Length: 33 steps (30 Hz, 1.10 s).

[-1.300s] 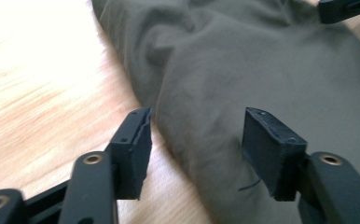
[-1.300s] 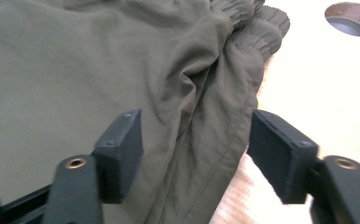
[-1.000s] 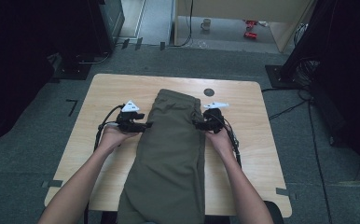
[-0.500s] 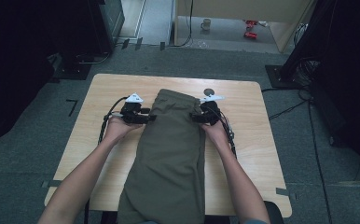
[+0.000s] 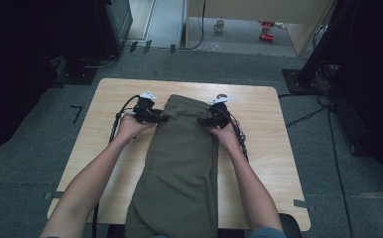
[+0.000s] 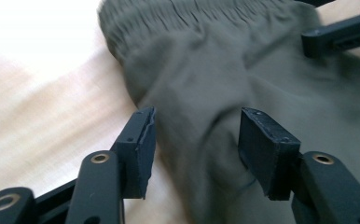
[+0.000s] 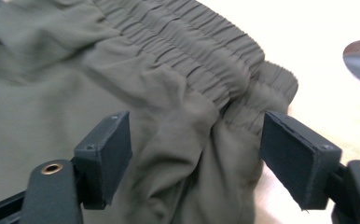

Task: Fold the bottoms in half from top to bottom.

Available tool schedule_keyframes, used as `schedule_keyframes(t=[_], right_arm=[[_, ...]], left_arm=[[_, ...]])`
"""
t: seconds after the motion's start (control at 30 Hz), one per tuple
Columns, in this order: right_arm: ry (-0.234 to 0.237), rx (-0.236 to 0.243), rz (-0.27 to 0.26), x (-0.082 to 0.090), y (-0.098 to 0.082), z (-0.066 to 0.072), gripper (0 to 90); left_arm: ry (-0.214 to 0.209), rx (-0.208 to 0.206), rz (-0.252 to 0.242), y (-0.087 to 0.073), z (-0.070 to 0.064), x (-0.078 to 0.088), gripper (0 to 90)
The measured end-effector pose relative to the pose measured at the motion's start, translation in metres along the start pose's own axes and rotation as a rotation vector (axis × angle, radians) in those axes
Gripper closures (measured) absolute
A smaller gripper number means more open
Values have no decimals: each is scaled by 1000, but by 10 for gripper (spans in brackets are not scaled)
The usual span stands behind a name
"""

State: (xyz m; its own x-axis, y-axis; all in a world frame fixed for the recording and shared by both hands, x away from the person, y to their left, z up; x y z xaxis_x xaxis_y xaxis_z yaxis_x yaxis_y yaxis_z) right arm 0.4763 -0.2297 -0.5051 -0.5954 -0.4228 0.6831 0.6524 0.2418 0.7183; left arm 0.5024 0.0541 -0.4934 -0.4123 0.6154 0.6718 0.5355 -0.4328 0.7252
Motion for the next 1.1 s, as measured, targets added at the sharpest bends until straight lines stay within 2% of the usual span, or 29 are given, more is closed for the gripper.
schedule_keyframes(t=[0.07, 0.2, 0.23, 0.3, 0.43, 0.5, 0.67, 0.87, 1.0, 1.07, 1.1], right_arm=[[-29, 32, -4, -3, 1, 1, 228], [-41, 22, 9, -8, 0, -4, 250], [-38, 14, 12, -9, -1, -5, 264], [-34, -1, 14, -11, -3, -6, 281], [-66, 48, 7, -13, -5, -6, 322], [-69, 53, 2, -14, -5, -7, 346], [-62, 28, -20, -17, -9, -9, 377], [-59, 37, -43, -19, -10, -9, 408], [-55, 39, -62, -22, -9, -8, 467], [-55, 43, -65, -22, -9, -7, 506], [-55, 43, -67, -23, -8, -7, 529]], left_arm=[[14, 1, 4, 0, 1, -5, 433], [-8, 46, 3, -3, 4, -12, 412], [-11, 47, 5, -3, 4, -13, 408], [-6, 38, 12, -4, 3, -15, 406], [8, 8, 34, -6, 2, -18, 399], [18, -15, 40, -7, 1, -20, 397], [14, -16, 49, -9, 0, -22, 411], [14, -12, 48, -10, -3, -21, 490], [12, -7, 53, -10, -4, -21, 538], [20, -12, 42, -12, -6, -20, 554], [30, -30, 34, -14, -8, -20, 558]])
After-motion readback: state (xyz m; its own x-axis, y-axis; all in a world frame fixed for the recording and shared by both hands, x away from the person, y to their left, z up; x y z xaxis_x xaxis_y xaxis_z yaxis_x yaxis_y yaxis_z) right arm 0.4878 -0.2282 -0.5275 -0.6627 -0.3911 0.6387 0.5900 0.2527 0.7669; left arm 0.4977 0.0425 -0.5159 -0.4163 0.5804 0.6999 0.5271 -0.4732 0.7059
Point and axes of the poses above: each handheld gripper's, and its own axes: x roughly backward along the jaws, y roughly out of its top, z roughly to its left, the point moved 1 cm from there along -x, roughly forward along the jaws, and after that the axes turned 1 degree about y, right-handed, at the moved point
